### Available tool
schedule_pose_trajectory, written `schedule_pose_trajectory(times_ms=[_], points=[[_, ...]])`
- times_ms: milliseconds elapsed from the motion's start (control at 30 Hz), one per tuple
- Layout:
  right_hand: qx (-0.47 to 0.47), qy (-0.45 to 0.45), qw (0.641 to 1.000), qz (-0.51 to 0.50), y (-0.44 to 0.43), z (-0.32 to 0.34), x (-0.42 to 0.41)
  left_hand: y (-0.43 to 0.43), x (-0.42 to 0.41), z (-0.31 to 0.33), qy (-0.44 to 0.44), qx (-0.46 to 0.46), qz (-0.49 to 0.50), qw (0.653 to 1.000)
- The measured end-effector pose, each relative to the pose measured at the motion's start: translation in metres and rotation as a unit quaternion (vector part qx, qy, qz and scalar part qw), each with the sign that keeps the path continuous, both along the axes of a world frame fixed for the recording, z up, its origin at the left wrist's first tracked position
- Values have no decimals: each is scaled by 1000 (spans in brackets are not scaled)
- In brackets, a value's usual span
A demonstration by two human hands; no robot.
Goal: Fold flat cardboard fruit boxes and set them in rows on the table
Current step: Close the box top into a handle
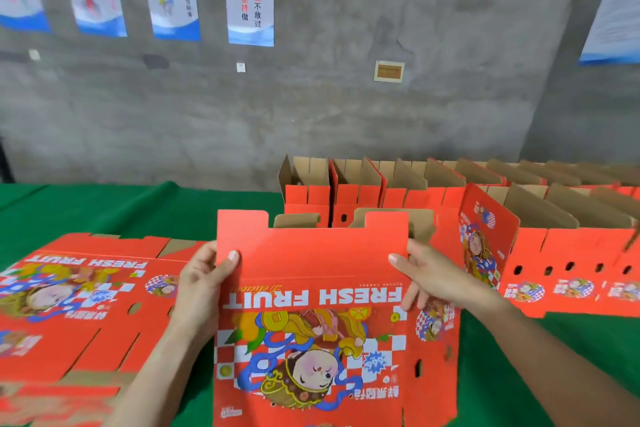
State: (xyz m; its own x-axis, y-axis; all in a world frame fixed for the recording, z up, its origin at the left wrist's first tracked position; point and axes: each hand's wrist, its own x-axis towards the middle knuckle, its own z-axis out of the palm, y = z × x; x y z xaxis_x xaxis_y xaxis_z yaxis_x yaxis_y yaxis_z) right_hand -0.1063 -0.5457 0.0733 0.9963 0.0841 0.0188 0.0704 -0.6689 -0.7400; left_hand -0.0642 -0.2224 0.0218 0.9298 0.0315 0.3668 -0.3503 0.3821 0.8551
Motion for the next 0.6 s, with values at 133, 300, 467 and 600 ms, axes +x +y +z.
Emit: schedule_pose_trajectory(times_ms=[133, 300, 467, 600], points=[[-7, 0, 1000, 7, -6, 9, -10, 9, -8, 8, 102, 54, -66, 991], [-56, -82, 995, -12, -16, 8, -16, 3, -3, 25, 193, 119, -33, 973], [-20, -155, 987, -22, -23, 6, -25, 3, -8, 33, 150, 200, -53, 967], [10, -176, 984, -10, -23, 4, -37, 5, -4, 47, 95, 285, -44, 953]])
